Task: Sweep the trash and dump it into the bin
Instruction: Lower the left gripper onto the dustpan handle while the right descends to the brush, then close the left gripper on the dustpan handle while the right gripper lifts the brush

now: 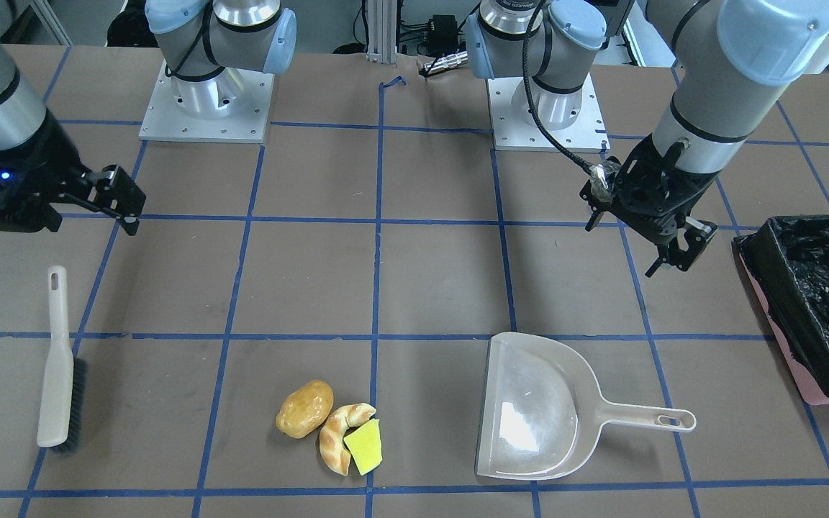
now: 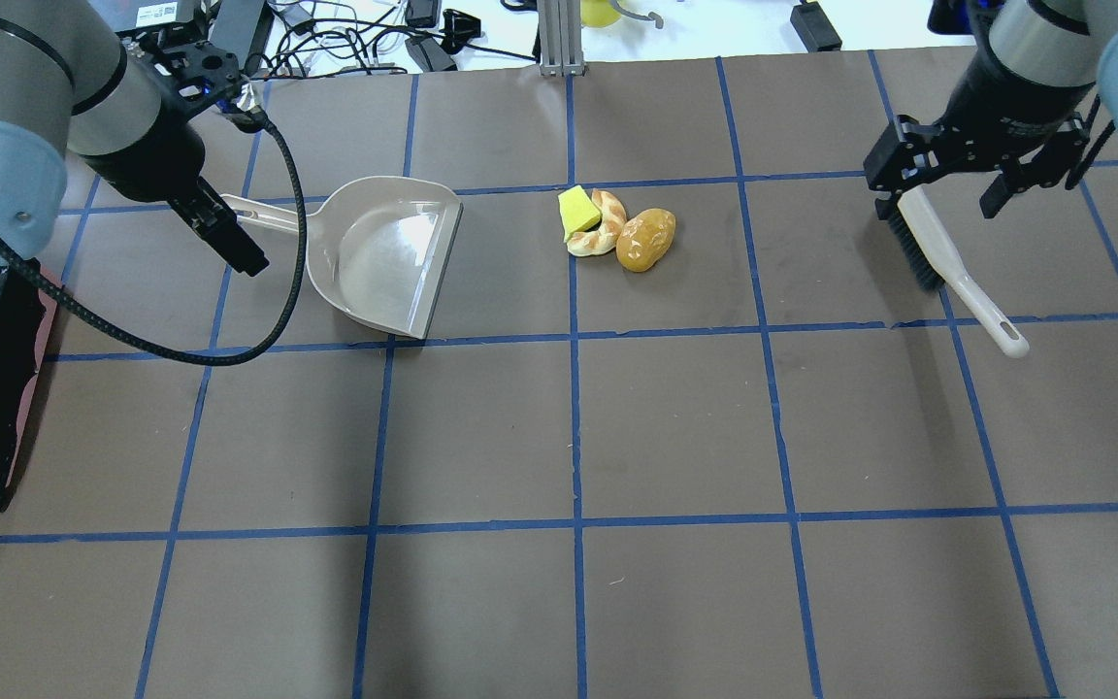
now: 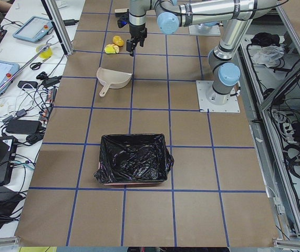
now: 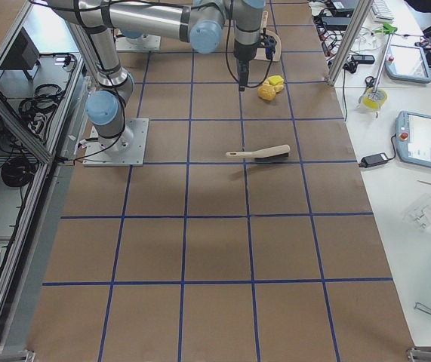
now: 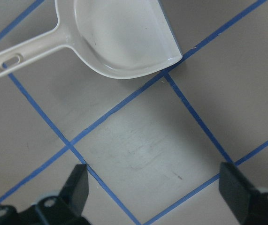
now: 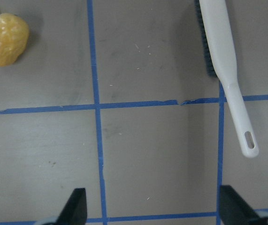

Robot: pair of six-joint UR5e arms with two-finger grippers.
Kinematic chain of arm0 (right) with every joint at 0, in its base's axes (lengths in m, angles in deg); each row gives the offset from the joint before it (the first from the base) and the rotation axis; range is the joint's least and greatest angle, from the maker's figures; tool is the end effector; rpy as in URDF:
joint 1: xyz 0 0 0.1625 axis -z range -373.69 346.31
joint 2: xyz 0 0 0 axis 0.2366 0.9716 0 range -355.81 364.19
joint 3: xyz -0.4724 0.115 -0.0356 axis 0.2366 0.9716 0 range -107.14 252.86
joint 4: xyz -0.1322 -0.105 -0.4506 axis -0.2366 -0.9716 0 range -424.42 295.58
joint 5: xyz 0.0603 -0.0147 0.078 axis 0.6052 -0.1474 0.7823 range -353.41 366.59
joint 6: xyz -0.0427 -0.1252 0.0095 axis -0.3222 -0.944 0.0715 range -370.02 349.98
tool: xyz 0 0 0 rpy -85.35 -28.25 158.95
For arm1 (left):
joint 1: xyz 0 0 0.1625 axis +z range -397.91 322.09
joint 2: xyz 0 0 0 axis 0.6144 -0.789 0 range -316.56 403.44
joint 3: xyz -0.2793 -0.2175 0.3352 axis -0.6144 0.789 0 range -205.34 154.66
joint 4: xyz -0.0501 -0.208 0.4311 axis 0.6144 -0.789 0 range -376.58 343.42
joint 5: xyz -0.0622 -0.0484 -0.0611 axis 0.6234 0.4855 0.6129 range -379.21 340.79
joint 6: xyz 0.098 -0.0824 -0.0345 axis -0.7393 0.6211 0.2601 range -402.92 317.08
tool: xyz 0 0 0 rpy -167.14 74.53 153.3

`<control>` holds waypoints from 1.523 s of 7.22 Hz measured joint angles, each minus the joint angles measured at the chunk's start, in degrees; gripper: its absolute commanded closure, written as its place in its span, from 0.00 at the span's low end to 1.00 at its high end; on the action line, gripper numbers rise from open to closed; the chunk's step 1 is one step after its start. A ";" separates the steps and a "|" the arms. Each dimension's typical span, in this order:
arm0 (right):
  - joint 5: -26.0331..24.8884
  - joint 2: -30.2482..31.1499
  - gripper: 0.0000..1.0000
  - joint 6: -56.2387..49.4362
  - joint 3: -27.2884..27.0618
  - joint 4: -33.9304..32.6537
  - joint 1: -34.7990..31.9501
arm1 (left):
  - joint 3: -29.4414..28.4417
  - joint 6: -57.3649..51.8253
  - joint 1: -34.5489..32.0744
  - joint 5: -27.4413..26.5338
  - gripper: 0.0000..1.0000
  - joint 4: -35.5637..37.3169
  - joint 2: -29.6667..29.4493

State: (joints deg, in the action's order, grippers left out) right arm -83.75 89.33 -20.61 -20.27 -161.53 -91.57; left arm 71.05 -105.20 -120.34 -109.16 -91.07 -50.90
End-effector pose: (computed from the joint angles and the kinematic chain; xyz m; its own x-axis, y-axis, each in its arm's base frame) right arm 0.0044 -0.6114 0.4498 -0.9996 0.0264 0.0029 0.0265 0.9995 0.0162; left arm -0.0530 -0.6140 0.4386 -0.5774 0.8132 -0.0734 0.8164 0.5761 -0.0396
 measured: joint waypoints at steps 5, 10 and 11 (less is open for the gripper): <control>-1.94 -10.35 0.01 -29.26 -8.85 -16.36 12.64 | -7.84 -35.73 2.43 -2.36 0.05 5.16 -13.73; -4.65 -12.74 0.33 -32.71 -15.13 -24.10 13.17 | -23.05 -39.70 2.53 -3.84 0.06 -2.58 -28.57; -4.76 -12.92 0.56 -32.71 -15.19 -24.09 13.17 | -23.37 -39.78 2.56 -5.59 0.06 -2.48 -29.64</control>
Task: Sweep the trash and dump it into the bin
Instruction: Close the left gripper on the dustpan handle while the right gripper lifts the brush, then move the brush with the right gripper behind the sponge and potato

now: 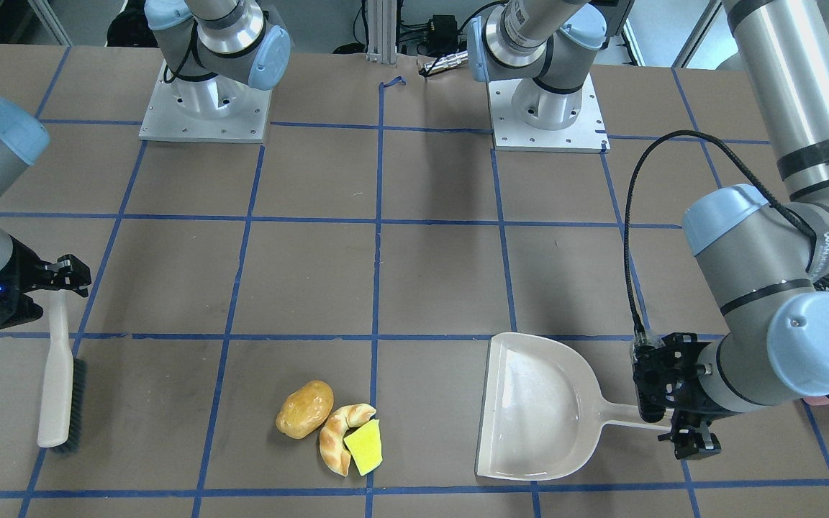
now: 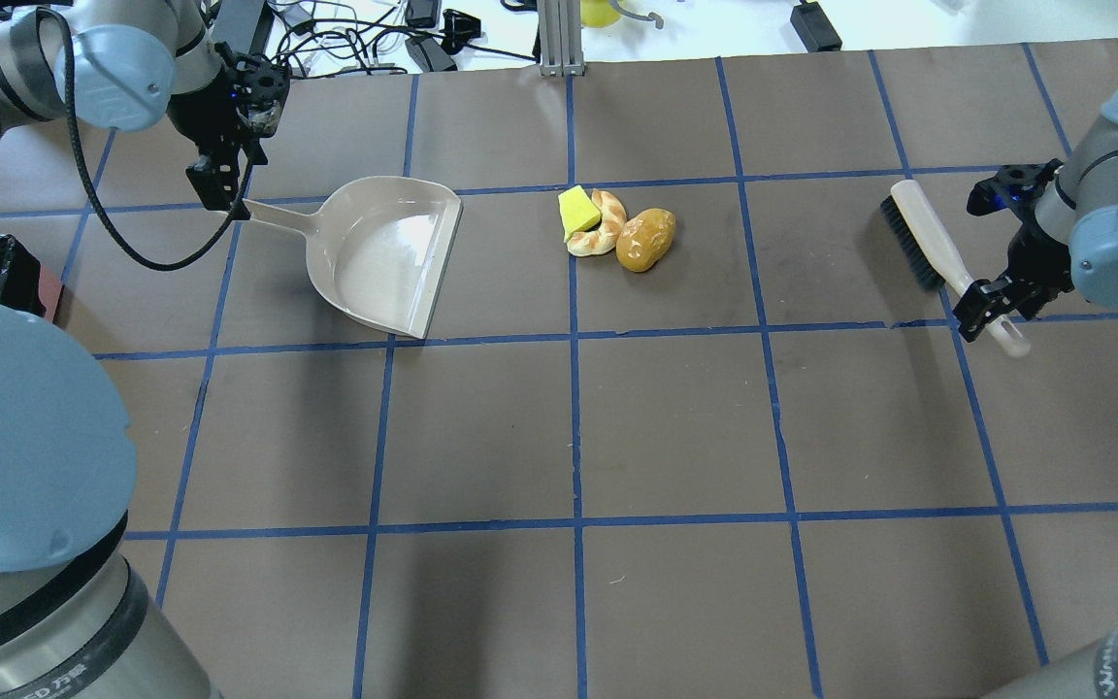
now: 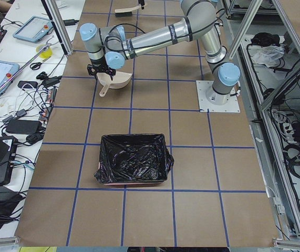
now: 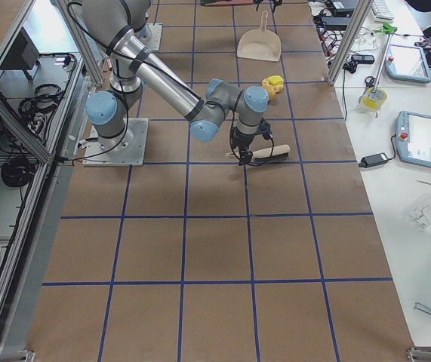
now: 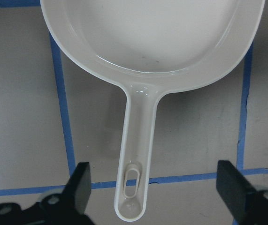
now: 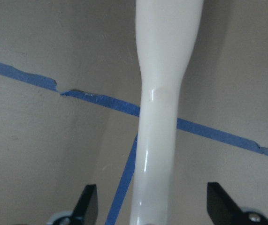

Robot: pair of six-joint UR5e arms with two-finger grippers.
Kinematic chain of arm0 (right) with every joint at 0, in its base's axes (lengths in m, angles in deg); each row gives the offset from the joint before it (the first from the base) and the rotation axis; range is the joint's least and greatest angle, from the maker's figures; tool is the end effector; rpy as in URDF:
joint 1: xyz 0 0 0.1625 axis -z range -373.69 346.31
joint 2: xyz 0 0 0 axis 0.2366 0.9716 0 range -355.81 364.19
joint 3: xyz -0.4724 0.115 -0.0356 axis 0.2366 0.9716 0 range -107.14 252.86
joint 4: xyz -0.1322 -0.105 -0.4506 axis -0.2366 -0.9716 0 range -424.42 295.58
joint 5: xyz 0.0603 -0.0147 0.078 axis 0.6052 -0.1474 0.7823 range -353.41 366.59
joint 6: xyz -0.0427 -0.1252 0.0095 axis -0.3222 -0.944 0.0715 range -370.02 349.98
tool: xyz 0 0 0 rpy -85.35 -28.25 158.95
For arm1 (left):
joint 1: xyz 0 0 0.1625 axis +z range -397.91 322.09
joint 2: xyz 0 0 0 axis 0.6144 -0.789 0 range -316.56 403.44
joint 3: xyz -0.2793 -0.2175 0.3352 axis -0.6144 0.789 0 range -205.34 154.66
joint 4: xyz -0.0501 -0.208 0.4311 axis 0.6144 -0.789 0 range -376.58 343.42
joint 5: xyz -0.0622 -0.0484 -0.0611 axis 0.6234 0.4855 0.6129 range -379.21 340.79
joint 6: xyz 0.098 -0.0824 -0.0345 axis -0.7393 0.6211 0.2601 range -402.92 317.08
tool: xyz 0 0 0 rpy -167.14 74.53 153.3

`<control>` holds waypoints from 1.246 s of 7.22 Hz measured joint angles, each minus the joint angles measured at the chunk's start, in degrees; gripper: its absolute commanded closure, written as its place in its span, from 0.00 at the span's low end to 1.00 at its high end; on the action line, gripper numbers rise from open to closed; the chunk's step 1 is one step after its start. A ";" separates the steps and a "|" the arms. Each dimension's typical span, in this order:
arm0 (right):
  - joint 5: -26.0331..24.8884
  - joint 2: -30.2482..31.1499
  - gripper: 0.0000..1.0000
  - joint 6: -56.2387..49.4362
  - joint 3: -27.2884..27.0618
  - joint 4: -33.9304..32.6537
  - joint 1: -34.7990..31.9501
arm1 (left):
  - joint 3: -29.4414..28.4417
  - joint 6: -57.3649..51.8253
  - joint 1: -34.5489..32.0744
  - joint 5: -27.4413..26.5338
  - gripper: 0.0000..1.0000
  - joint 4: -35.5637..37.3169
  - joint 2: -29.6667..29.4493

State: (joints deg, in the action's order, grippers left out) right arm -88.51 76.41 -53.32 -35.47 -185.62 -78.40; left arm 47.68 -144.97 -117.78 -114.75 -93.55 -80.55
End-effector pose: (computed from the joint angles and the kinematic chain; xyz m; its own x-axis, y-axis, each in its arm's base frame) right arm -0.1508 -0.6039 0.2140 -0.9496 -0.3133 0.0057 -0.3103 0.9427 0.1230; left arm 0.0230 -0.8137 0.2928 0.0332 0.9956 0.0878 0.9960 -0.0402 0.0797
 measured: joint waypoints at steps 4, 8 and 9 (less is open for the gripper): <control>-0.08 -0.14 0.95 0.41 0.24 0.49 -0.06 | 0.58 -0.02 0.76 -1.75 0.07 2.59 -2.86; 0.62 2.25 1.00 22.65 4.85 7.78 -8.45 | 4.37 0.00 0.91 -1.79 0.20 8.77 -3.43; 0.75 2.08 1.00 30.75 7.39 12.56 -12.38 | 4.70 0.01 0.86 -1.71 0.20 8.98 -3.20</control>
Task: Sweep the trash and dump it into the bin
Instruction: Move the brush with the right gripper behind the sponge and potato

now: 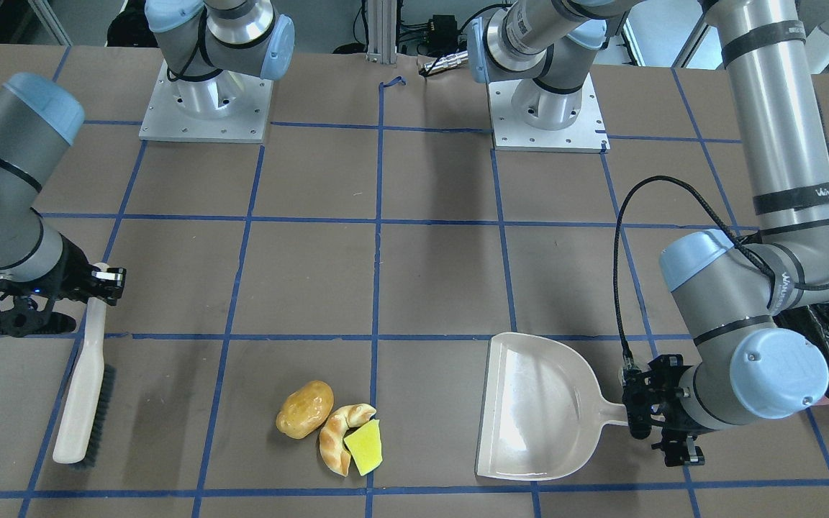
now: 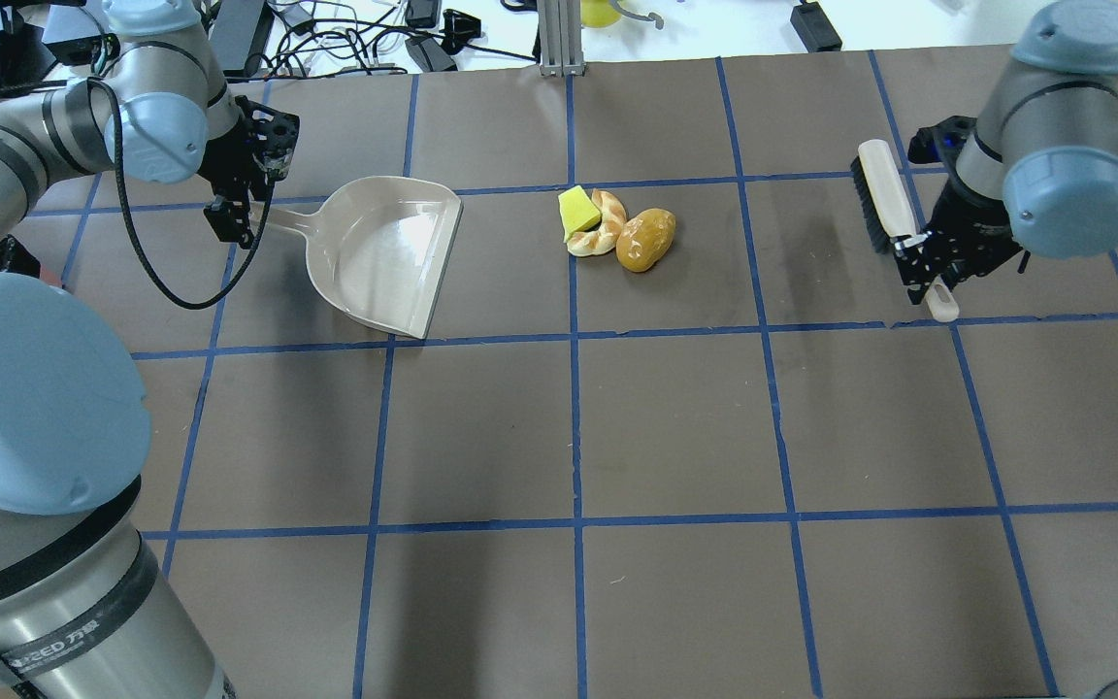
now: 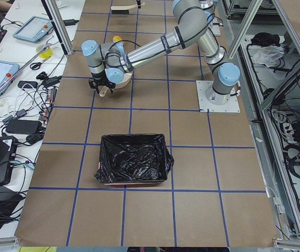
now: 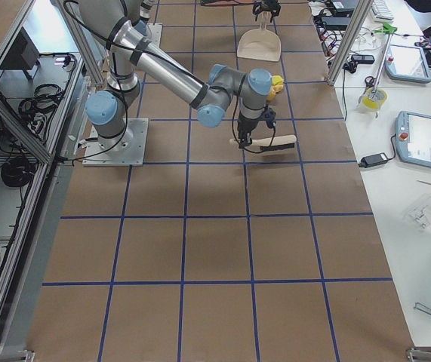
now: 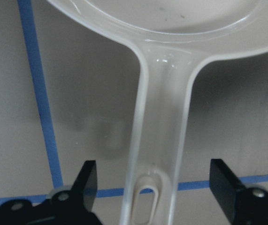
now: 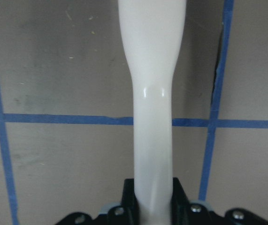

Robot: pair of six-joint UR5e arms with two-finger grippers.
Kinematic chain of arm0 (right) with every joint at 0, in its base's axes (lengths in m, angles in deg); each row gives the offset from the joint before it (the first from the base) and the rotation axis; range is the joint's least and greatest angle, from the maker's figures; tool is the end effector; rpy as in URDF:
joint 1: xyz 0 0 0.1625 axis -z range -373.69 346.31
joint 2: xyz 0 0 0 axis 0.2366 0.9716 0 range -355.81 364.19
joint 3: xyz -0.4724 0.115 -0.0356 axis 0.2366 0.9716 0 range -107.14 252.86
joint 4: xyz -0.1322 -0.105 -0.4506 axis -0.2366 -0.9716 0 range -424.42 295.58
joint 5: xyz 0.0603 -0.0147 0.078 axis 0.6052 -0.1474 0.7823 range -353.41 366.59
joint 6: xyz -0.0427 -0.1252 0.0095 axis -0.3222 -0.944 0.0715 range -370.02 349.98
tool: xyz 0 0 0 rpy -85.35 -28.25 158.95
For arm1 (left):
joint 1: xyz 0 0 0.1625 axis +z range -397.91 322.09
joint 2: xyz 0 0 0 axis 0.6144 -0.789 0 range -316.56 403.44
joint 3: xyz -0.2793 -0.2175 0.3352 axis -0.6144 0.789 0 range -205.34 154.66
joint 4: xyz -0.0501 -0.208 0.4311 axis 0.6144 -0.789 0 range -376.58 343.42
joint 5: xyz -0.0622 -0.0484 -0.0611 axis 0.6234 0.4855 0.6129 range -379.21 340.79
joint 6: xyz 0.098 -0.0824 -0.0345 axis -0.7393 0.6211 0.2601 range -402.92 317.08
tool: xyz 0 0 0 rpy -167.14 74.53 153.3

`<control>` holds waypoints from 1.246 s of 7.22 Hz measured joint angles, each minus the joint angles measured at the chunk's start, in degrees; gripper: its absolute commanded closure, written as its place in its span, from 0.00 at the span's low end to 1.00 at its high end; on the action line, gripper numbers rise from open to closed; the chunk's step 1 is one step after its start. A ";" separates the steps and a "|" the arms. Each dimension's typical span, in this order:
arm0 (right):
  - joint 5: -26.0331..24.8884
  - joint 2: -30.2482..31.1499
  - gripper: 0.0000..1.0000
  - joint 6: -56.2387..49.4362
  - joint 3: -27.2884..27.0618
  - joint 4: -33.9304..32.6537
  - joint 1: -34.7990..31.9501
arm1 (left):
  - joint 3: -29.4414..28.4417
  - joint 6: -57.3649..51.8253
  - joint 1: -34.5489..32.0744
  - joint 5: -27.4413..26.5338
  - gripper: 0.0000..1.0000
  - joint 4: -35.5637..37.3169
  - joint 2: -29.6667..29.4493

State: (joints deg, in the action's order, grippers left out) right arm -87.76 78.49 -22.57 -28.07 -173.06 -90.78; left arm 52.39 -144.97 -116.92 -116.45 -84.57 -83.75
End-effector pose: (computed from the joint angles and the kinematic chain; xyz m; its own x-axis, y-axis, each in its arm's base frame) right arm -0.0195 -0.6373 0.2797 -0.9991 -0.0025 0.0430 0.0041 0.9884 0.1520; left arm 0.0394 -0.8144 0.2195 0.0173 0.9970 0.0757 0.9933 -0.0258 0.1125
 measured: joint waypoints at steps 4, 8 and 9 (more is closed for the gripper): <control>2.90 -2.69 1.00 27.77 3.56 5.79 -14.83 | 1.44 -0.05 -0.42 0.65 0.72 0.05 1.31; 2.21 -13.41 1.00 37.07 13.33 6.53 -26.21 | 1.37 -0.12 -0.78 0.62 1.00 0.05 2.04; 1.88 -14.59 1.00 37.64 14.74 6.70 -28.42 | 1.32 0.18 -0.94 0.52 1.00 0.05 2.45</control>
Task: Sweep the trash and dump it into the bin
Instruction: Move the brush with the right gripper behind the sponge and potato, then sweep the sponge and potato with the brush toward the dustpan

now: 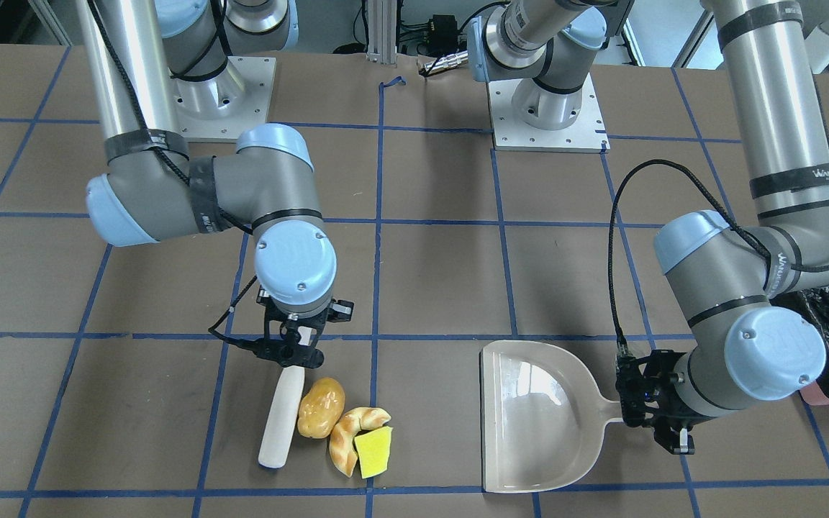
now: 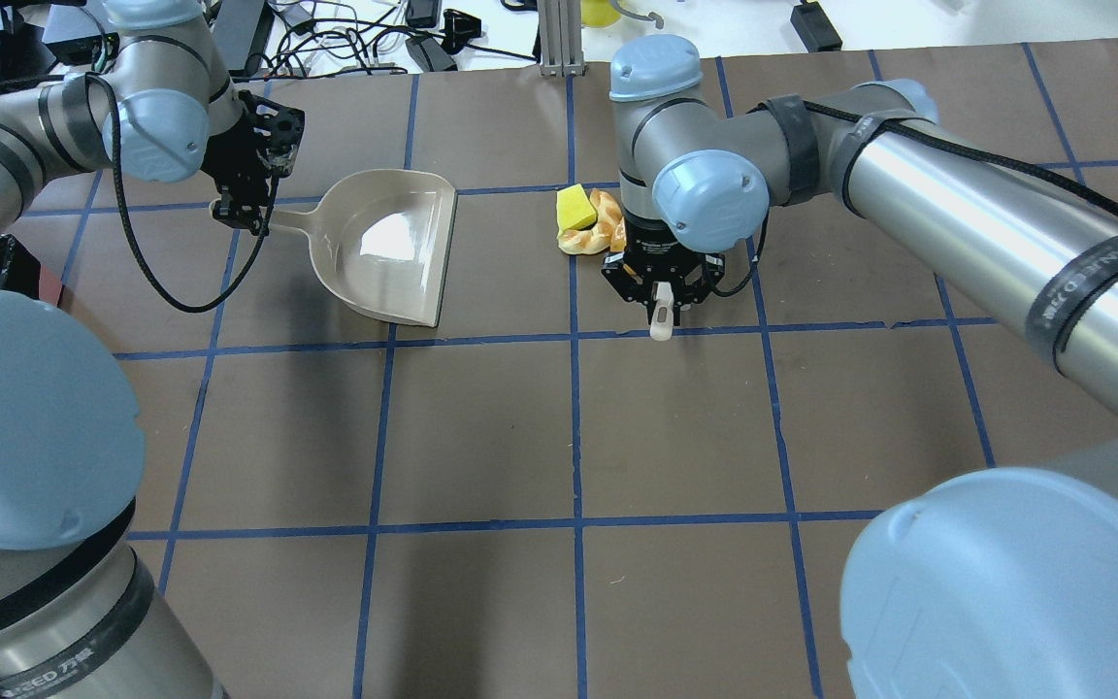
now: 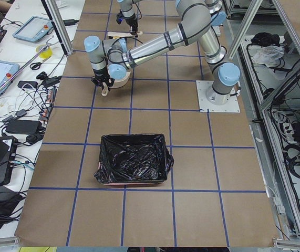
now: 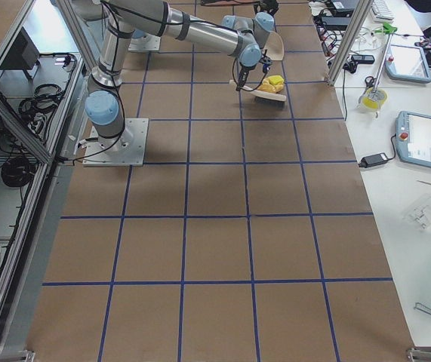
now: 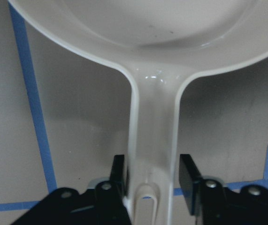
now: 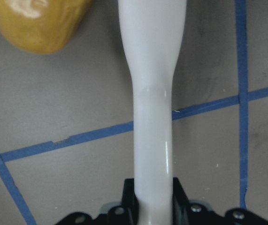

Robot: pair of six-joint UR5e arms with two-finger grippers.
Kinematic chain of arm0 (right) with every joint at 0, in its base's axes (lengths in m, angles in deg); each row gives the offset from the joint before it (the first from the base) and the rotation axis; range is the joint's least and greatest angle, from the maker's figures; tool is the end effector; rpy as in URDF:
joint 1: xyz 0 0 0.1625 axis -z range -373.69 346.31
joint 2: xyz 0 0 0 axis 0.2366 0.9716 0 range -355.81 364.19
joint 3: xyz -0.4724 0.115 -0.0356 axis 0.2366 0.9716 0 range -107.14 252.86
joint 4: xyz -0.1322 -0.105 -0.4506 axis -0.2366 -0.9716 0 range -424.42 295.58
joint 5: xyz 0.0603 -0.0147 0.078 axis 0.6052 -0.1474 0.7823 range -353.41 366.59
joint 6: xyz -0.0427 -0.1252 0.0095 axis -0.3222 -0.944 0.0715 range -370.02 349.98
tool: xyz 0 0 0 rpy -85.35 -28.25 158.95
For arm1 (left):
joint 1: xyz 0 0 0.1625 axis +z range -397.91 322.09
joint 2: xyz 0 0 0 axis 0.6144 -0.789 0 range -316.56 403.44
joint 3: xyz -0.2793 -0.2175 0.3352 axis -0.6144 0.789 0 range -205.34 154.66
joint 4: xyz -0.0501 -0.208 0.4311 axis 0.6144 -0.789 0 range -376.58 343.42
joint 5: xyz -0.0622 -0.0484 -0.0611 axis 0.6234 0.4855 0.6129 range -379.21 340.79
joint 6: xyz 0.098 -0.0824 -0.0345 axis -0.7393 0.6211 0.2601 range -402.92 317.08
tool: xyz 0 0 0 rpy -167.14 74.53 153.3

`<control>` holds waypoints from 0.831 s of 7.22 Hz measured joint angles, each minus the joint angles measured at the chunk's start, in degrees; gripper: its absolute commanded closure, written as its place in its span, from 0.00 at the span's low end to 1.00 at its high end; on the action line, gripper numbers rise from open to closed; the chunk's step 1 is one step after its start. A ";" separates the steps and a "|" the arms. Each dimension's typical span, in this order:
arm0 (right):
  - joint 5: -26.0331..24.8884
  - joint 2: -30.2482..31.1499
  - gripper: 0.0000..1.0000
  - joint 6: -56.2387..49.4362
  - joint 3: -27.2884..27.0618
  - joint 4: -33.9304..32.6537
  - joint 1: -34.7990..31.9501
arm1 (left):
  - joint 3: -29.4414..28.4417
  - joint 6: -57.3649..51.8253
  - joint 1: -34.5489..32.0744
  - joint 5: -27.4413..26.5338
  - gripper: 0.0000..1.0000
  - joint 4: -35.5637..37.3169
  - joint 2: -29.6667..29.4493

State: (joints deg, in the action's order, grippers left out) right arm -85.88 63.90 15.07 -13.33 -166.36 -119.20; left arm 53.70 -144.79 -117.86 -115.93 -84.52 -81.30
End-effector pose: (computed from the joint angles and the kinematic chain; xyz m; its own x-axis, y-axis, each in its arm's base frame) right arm 0.3164 -0.6625 0.2240 -0.9790 0.1440 0.1441 0.1724 0.9624 0.2097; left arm 0.0230 -0.8051 0.2420 0.0305 0.9981 0.0533 0.9935 -0.0362 0.1083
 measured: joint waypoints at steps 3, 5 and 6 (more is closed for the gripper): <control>-0.70 -1.60 1.00 1.04 1.62 0.08 -5.84 | 0.22 2.49 -0.28 -0.16 1.00 0.00 0.50; -0.96 -3.12 1.00 1.10 3.77 0.19 -6.92 | 0.08 3.52 -0.83 -0.29 1.00 -0.02 0.42; -1.01 -3.72 1.00 1.05 4.60 0.23 -7.08 | -0.11 4.38 -1.36 -0.51 1.00 -0.08 0.32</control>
State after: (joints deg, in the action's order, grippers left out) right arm -86.89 60.19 16.12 -8.74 -166.13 -126.28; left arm 53.60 -140.41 -119.22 -116.44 -84.60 -80.98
